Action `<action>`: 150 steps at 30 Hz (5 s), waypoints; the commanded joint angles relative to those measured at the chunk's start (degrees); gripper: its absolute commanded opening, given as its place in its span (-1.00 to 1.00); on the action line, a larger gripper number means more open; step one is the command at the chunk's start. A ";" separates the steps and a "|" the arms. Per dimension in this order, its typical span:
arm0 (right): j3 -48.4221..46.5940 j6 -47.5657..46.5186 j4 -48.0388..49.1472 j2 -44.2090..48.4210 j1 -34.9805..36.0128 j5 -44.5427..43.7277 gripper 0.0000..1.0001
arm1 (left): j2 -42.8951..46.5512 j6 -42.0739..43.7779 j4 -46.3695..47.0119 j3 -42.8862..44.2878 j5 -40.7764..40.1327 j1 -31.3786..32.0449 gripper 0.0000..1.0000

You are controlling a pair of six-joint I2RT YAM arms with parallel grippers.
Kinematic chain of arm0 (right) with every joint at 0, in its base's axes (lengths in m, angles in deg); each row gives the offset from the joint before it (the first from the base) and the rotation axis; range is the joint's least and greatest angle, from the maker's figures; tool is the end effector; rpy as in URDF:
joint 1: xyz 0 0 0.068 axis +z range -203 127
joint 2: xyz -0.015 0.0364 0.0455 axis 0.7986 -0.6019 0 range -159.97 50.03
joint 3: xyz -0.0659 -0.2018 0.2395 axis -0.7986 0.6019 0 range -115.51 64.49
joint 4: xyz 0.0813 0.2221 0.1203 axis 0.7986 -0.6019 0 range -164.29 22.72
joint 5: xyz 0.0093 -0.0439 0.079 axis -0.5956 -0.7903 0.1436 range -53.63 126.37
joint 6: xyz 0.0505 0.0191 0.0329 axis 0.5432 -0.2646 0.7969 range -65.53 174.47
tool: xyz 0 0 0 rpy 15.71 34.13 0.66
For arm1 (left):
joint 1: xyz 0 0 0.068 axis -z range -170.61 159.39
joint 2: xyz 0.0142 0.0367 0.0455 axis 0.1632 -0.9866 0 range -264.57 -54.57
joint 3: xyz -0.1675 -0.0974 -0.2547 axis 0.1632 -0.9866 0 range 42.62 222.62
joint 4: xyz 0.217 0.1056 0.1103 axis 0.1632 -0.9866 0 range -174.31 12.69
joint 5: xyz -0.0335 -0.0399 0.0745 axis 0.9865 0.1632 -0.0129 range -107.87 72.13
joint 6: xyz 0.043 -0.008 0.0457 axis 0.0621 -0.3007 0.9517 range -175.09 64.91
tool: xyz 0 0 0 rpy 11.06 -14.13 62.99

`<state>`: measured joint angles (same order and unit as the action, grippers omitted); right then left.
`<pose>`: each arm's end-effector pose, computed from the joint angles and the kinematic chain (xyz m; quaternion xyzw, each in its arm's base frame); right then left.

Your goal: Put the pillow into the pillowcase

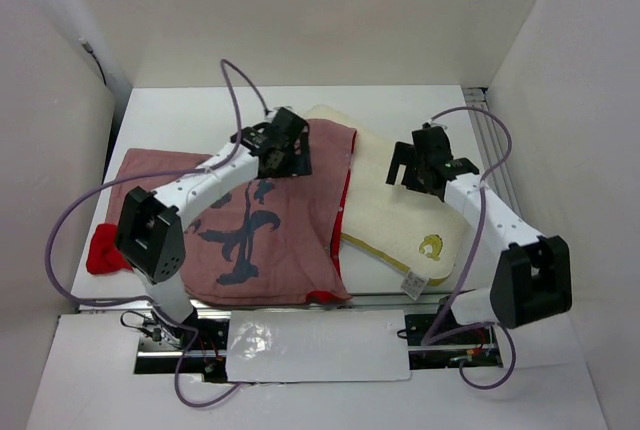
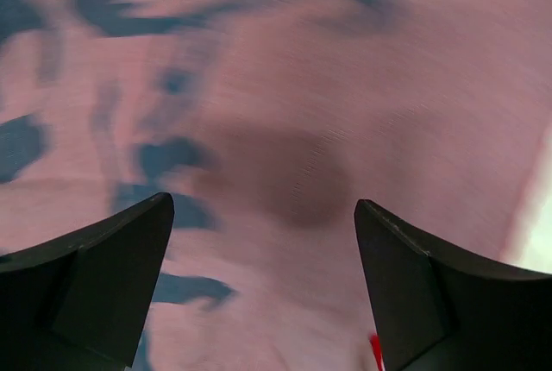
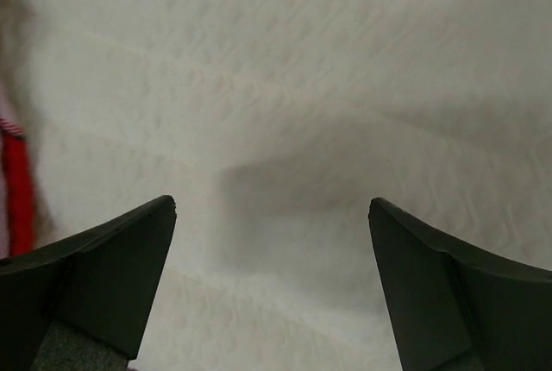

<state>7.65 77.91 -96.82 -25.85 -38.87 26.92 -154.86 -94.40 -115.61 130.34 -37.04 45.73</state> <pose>0.2730 0.0604 0.3007 0.1047 0.9267 0.0406 0.3585 0.3378 -0.2287 0.3324 -0.0799 0.9273 -0.0785 0.3570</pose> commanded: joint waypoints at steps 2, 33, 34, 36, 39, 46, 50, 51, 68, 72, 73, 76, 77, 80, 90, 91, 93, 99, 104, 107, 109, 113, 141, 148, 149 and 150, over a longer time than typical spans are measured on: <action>-0.38 0.65 2.12 -6.36 -1.21 -0.39 1.00 | 4.65 -5.43 -1.26 -6.12 -0.80 -12.94 0.98; 1.12 3.37 1.06 -14.91 -17.63 -7.86 1.00 | -22.22 -6.13 0.87 -6.79 7.85 -38.01 -0.54; 1.12 3.37 1.06 -14.91 -18.52 -7.86 1.00 | -23.10 -6.13 -0.53 -5.30 6.54 -38.70 -0.54; 0.42 2.49 1.67 -15.44 -19.75 -7.86 1.00 | -25.29 -5.17 -5.36 -0.11 4.59 -40.46 -0.54; -1.69 1.78 1.68 -16.58 -21.16 -8.38 1.00 | -26.01 -3.41 -5.47 1.84 6.00 -43.54 -0.54; -8.18 -0.06 0.54 -17.11 -21.16 -10.67 1.00 | -28.56 4.14 -5.99 10.00 0.81 -47.76 -0.52; -12.59 -5.77 0.01 -15.80 -18.18 -10.93 1.00 | -26.37 9.95 -2.58 11.15 2.64 -45.67 -0.44; -13.29 -7.43 0.01 -14.49 -16.69 -11.98 1.00 | -25.23 11.61 -1.78 10.63 3.70 -44.87 -0.37; -16.02 -10.60 12.31 -16.22 3.00 4.17 0.95 | 4.21 8.65 6.04 -16.76 11.61 -1.90 0.50; -19.26 -10.61 13.53 -21.05 2.49 7.85 0.84 | 5.37 0.93 9.38 -26.26 9.79 9.24 0.45; -19.27 -10.61 13.54 -21.07 2.48 7.87 0.84 | 5.37 0.90 9.91 -26.29 9.25 10.67 0.45; -19.80 -10.61 13.54 -23.87 2.48 10.16 0.81 | 2.31 -4.19 8.95 -27.61 5.13 14.80 0.45; -19.80 -10.61 13.54 -24.49 2.48 10.16 0.81 | 1.51 -5.59 8.25 -27.61 4.59 15.51 0.42; -17.61 -10.08 15.65 -24.49 2.48 10.16 0.81 | -1.21 -7.00 8.25 -26.29 3.10 18.40 0.39; -15.76 -6.05 11.71 -26.25 1.26 -2.73 0.79 | 3.16 -20.17 2.10 -40.67 8.09 25.53 -0.04; -15.76 -6.04 11.70 -26.25 1.25 -3.72 0.79 | 3.78 -21.41 1.14 -42.09 8.63 25.54 -0.04; -15.06 -4.47 10.47 -25.73 -1.29 -5.13 0.81 | 5.71 -23.43 -0.45 -44.56 10.03 27.64 -0.04; -11.55 -1.56 8.89 -23.26 -6.30 -7.33 0.84 | 11.95 -26.87 -6.42 -46.07 13.12 33.09 -0.10; -13.64 -3.40 8.27 -21.42 -6.58 -8.47 0.86 | 20.37 -27.39 -16.17 -41.16 8.91 34.41 -0.13; -14.26 -4.19 8.27 -19.77 -4.56 -7.86 0.92 | 22.85 -27.40 -22.50 -33.80 2.08 34.41 0.35; -14.26 -4.90 8.79 -18.00 -2.18 -7.86 0.93 | 23.56 -26.88 -24.09 -28.95 -1.72 34.41 0.62; -12.78 -5.42 9.94 -11.68 0.54 -8.56 0.95 | 21.72 -19.09 -18.86 -18.83 -9.82 30.05 0.83; -10.84 -2.26 10.03 -12.45 -2.44 -7.42 0.85 | -17.83 -3.05 -3.44 3.07 1.07 10.24 0.26; -10.84 -2.26 10.03 -13.51 -2.44 -6.89 0.85 | -19.06 -1.91 -1.25 3.07 4.50 9.72 0.22; -10.84 -2.26 10.03 -13.51 -2.44 -6.89 0.85 | -19.06 -1.91 -0.72 3.07 4.50 9.72 0.22; -10.84 -2.26 10.03 -13.51 -2.44 -6.89 0.85 | -19.06 -1.91 -0.72 3.07 4.50 9.72 0.22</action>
<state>-2.95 75.22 -87.12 -39.27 -41.05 20.51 -173.05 -97.13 -117.56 132.81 -33.70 55.65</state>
